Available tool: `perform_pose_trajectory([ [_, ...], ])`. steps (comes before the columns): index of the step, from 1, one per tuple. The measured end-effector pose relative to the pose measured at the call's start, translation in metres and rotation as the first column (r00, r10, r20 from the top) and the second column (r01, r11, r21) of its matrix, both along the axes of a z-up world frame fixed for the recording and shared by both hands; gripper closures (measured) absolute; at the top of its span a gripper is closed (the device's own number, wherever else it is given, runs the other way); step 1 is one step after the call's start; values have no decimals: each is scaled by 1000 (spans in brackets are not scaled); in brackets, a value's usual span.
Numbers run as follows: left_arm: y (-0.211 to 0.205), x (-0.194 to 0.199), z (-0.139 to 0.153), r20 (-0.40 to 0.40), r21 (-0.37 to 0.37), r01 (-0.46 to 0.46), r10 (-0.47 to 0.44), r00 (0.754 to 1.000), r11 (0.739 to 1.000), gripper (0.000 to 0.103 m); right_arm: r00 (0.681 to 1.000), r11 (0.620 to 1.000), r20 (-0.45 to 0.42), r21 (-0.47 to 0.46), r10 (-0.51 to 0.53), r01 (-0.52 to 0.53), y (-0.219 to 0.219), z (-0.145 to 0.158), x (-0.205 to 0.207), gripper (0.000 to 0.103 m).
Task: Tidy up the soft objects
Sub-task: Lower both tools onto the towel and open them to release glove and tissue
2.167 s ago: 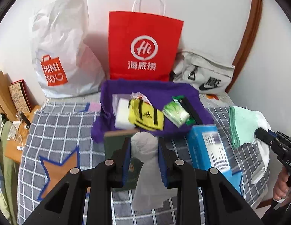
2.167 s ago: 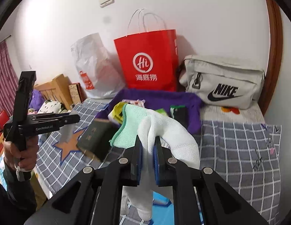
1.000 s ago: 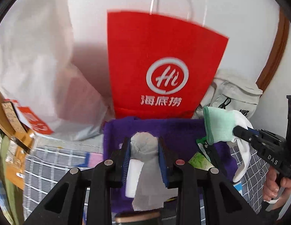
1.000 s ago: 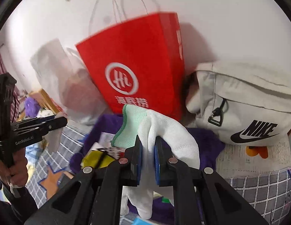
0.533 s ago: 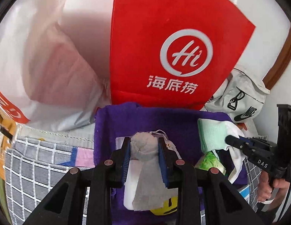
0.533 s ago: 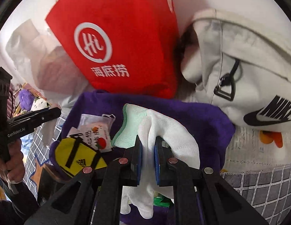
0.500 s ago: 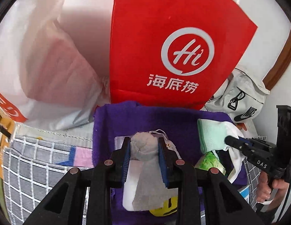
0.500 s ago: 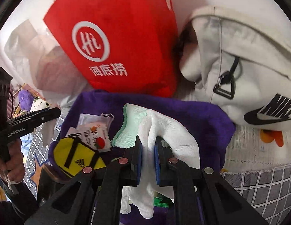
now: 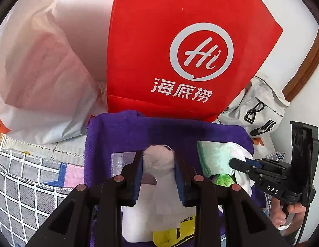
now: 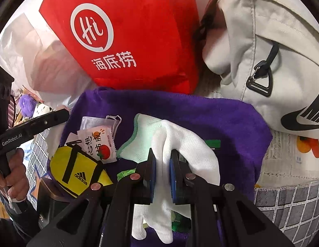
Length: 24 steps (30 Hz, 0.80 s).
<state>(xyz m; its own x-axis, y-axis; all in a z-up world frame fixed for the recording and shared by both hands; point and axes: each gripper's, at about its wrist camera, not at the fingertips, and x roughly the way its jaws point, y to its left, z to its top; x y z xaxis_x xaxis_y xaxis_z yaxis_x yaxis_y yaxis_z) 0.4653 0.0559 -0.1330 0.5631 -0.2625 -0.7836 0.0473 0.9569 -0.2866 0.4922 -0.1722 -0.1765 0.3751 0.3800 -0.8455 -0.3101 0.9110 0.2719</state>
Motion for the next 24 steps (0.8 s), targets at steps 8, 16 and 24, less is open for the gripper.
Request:
perform_pose_trajectory([
  [8,-4,3,-4,-18,13,-1,2,1000,1000,55,1000,1000,11,-14,12,-12,4,4,-1,61],
  [16,-6,-1,4,-9,39,-2,3,1000,999,52,998,998,53,-65,23,-20,13,13,-6,44],
  [24,-5,-22,37,19,120,-21,19,1000,993,51,991,992,132,-117,-32,47,10,51,-24,39],
])
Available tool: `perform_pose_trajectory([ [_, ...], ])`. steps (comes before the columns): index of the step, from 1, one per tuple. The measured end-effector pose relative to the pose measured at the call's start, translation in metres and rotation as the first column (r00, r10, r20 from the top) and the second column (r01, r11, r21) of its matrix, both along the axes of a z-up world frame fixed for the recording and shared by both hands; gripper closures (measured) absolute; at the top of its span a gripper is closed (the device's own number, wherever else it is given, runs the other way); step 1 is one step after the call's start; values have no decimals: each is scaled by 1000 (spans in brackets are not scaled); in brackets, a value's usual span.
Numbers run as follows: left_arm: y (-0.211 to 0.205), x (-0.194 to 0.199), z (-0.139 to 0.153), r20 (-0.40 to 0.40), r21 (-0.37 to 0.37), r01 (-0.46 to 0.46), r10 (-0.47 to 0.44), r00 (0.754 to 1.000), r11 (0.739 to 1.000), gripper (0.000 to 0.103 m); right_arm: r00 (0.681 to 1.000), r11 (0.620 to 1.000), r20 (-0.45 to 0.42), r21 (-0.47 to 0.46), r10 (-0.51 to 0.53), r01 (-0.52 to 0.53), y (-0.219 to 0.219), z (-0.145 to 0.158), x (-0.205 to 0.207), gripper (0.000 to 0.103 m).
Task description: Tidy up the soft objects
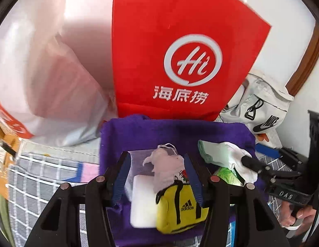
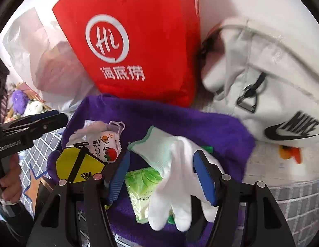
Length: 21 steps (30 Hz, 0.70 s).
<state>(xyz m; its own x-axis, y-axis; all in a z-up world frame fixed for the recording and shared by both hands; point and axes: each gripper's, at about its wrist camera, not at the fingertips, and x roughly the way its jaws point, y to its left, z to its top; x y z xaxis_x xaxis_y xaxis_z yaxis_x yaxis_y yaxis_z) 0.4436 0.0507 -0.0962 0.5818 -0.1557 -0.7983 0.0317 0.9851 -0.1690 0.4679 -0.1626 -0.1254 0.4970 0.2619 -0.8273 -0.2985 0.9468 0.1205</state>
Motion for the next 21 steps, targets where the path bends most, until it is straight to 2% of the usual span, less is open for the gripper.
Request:
perform_pose_trajectory([
  [4,3,-25,27,51,-7,-15,16,999,1000,40,999,999,28,44,-21,20,-10,29,-19,35],
  [6,2,-39,39,62,-3,-7,7,998,1000,40,998,999,47,38,-41,39,-15,43,-33,35],
  [8,1,-58,50,75,12,-8,7,997,1000,38,994,997,83,28,-75,73,-19,58,-51,30],
  [10,-1,-77,59,90,26,-8,5,996,1000,37,989,995,113,41,-93,89,-22,70,-70,20],
  [12,-1,-97,67,101,34,-11,8,995,999,36,985,994,138,46,-101,96,-23,80,-90,14],
  [18,-10,-156,87,138,51,-18,11,990,999,22,975,994,199,-26,-101,109,-17,101,-156,4],
  [20,-17,-174,92,150,54,-7,-1,989,998,13,973,994,208,-22,-103,110,-18,105,-180,4],
  [21,-20,-184,93,152,58,-3,-6,988,998,12,973,993,204,-8,-111,115,-20,106,-190,3],
])
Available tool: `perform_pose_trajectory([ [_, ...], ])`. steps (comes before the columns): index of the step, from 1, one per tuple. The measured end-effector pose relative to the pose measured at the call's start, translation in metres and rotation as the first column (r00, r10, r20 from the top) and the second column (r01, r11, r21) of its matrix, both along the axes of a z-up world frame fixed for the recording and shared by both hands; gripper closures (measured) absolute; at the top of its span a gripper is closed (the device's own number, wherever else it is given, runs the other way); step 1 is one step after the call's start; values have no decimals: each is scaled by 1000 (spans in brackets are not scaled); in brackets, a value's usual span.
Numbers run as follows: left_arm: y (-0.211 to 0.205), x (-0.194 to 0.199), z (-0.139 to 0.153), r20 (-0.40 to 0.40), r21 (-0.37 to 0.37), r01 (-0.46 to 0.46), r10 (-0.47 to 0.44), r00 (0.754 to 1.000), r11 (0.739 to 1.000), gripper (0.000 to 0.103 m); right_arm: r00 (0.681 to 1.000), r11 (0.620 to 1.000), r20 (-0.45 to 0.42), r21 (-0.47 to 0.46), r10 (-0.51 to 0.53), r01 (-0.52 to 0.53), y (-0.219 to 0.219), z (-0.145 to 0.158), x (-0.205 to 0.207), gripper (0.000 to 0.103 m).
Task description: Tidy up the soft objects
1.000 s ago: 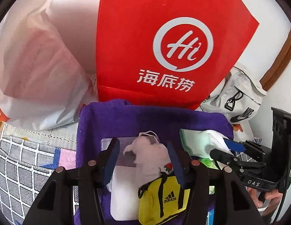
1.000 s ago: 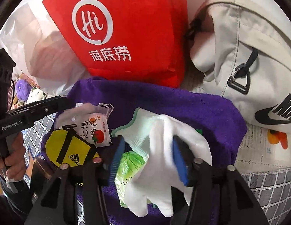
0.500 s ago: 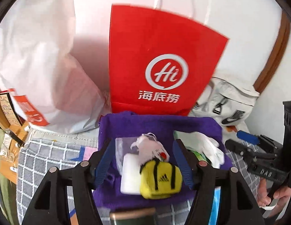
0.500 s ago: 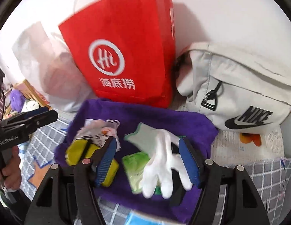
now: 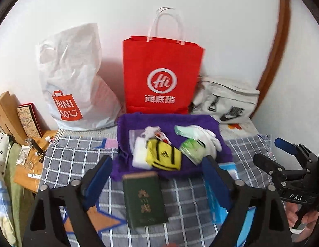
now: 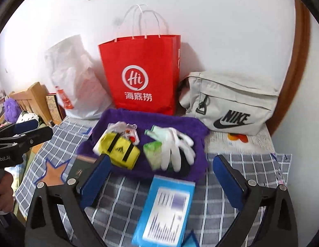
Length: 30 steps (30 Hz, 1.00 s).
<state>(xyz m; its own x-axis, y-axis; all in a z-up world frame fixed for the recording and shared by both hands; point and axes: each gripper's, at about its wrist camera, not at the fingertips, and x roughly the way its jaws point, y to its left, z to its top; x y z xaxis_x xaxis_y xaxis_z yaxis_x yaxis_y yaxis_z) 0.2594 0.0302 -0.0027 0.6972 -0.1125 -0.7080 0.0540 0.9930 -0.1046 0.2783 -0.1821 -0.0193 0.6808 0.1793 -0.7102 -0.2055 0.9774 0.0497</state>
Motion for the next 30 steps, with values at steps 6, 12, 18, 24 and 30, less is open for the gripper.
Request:
perform_pose_trajectory([
  [6,-21,-54,6,15,59,-13,12,1000,998,9,999,999,-1,6,-32,32,-7,2,-53,0],
  [12,-35,-105,9,48,78,-36,32,998,996,9,999,999,13,-22,-34,34,-9,6,-106,0],
  [18,-39,-143,10,65,60,-55,51,997,997,9,997,999,62,-3,-34,34,-17,11,-154,0],
  [24,-38,-167,7,80,56,-82,77,994,995,9,996,998,64,15,-55,55,-23,7,-181,0],
  [30,-39,-182,9,97,58,-82,76,992,995,9,995,997,72,28,-72,70,-26,8,-192,0],
])
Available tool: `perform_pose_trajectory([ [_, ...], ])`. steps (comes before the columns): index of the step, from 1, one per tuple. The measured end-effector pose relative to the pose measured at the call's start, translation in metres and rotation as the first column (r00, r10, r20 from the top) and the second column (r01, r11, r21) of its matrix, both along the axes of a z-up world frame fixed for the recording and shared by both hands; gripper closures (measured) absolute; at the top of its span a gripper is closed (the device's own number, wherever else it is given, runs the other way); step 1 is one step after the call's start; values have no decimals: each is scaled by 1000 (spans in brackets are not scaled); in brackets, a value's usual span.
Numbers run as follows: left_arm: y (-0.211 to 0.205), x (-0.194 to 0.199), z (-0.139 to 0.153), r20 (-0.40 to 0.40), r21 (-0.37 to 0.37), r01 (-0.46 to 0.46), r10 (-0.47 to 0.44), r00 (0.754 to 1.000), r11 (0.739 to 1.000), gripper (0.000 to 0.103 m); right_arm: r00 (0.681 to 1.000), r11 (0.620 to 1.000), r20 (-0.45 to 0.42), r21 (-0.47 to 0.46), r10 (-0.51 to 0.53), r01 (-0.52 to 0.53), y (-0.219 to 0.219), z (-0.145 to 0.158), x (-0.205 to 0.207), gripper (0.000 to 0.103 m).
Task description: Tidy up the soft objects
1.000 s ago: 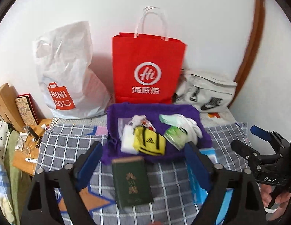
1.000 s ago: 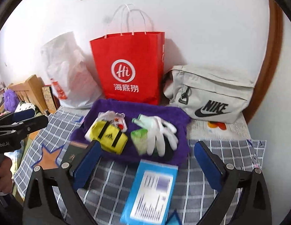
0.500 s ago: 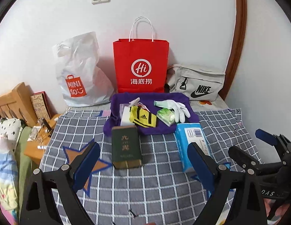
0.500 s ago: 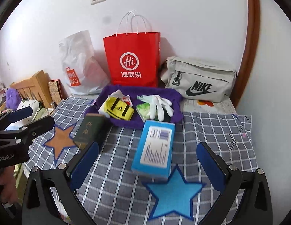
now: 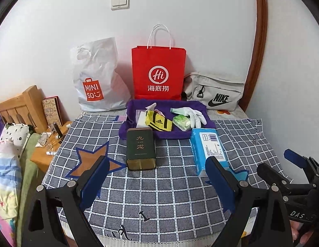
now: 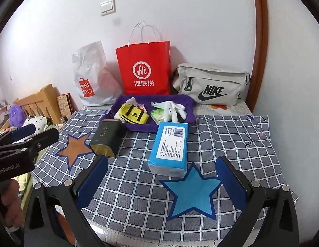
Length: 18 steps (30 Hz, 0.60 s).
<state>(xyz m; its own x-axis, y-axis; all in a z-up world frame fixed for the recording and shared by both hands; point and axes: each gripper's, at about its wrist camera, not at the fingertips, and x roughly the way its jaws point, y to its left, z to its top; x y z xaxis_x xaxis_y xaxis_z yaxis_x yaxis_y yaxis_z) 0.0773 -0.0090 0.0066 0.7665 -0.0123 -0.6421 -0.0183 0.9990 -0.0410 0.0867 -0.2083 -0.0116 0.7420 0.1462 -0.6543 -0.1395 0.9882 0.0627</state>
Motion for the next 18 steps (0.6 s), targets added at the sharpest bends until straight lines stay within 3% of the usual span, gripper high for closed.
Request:
perform_pose_trajectory([
  [18,1,-9,-1,6,0,7,-7,1000,1000,9,1000,1000,13,0,-6,6,4,4,-12,0],
])
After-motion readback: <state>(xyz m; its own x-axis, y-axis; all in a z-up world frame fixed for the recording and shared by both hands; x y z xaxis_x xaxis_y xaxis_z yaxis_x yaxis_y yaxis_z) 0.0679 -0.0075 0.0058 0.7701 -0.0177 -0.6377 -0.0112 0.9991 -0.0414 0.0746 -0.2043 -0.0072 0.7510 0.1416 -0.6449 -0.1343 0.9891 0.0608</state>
